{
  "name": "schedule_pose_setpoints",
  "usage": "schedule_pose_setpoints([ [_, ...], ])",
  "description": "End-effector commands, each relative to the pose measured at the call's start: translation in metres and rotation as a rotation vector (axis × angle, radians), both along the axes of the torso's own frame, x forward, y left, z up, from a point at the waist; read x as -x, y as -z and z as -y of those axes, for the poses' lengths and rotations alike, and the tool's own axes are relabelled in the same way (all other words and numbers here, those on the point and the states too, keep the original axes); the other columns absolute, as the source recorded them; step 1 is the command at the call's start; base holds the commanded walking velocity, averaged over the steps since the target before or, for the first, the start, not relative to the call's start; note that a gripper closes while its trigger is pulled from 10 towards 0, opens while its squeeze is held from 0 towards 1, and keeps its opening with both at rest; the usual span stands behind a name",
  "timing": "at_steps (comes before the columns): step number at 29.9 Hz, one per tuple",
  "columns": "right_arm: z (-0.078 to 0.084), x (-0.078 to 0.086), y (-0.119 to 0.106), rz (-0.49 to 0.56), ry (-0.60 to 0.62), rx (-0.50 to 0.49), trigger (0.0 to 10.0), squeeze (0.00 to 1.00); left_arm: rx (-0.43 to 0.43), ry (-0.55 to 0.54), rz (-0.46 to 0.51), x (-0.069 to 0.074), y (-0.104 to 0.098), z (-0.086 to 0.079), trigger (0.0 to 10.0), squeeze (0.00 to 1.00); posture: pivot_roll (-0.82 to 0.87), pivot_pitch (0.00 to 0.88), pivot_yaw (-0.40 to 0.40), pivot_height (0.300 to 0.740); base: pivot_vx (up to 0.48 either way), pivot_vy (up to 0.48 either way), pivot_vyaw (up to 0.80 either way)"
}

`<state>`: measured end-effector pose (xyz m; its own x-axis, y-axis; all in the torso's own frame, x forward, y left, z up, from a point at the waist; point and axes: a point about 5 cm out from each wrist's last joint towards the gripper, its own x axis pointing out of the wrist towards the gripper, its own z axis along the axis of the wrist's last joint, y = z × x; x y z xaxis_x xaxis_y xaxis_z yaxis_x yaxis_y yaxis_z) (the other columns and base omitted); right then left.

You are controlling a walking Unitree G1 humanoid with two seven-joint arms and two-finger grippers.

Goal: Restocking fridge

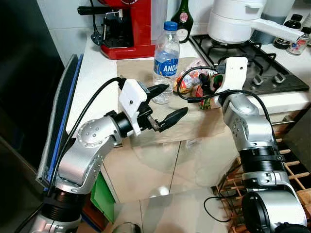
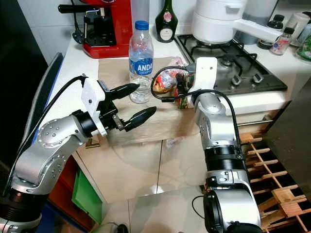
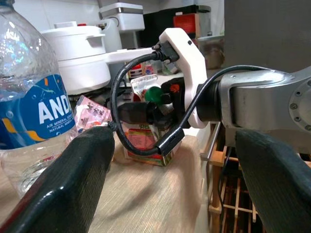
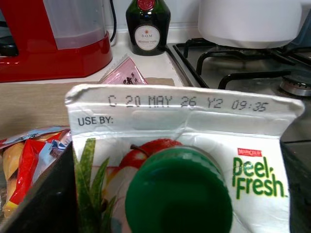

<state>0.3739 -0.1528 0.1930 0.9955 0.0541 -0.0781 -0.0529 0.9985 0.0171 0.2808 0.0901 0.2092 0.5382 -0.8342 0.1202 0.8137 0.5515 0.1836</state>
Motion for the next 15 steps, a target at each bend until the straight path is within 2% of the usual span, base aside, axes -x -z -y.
schedule_pose_setpoints([
  [1,0.002,0.0,0.006,-0.024,0.016,-0.001,0.0,0.0,-0.014,0.013,0.032,-0.001,-0.007,0.002,10.0,0.0,0.01,0.0,0.033,0.74,0.0,0.0,0.0],
  [6,0.003,0.001,0.007,-0.014,0.021,0.013,0.0,0.0,-0.019,0.011,0.031,-0.002,-0.006,0.002,10.0,0.0,0.01,0.0,0.032,0.74,0.0,0.0,0.0],
  [9,0.003,0.002,0.001,0.046,0.023,0.042,0.0,0.0,-0.022,0.003,0.029,-0.002,-0.005,0.002,10.0,0.0,0.01,0.0,0.03,0.74,0.0,0.0,0.0],
  [10,0.003,0.002,-0.004,0.087,0.032,0.063,3.5,0.0,-0.025,-0.01,0.031,-0.003,-0.005,0.001,10.0,0.0,0.01,0.0,0.03,0.74,0.0,0.0,0.0],
  [11,0.004,0.002,-0.009,0.134,0.04,0.078,10.0,0.0,-0.03,-0.026,0.032,-0.004,-0.004,0.001,10.0,0.0,0.01,0.0,0.03,0.74,0.0,0.0,0.0],
  [15,0.009,0.008,-0.032,0.322,0.091,0.094,10.0,0.0,-0.016,-0.183,0.042,-0.016,-0.001,-0.003,10.0,0.0,0.0,0.0,0.032,0.74,0.0,0.0,0.0],
])
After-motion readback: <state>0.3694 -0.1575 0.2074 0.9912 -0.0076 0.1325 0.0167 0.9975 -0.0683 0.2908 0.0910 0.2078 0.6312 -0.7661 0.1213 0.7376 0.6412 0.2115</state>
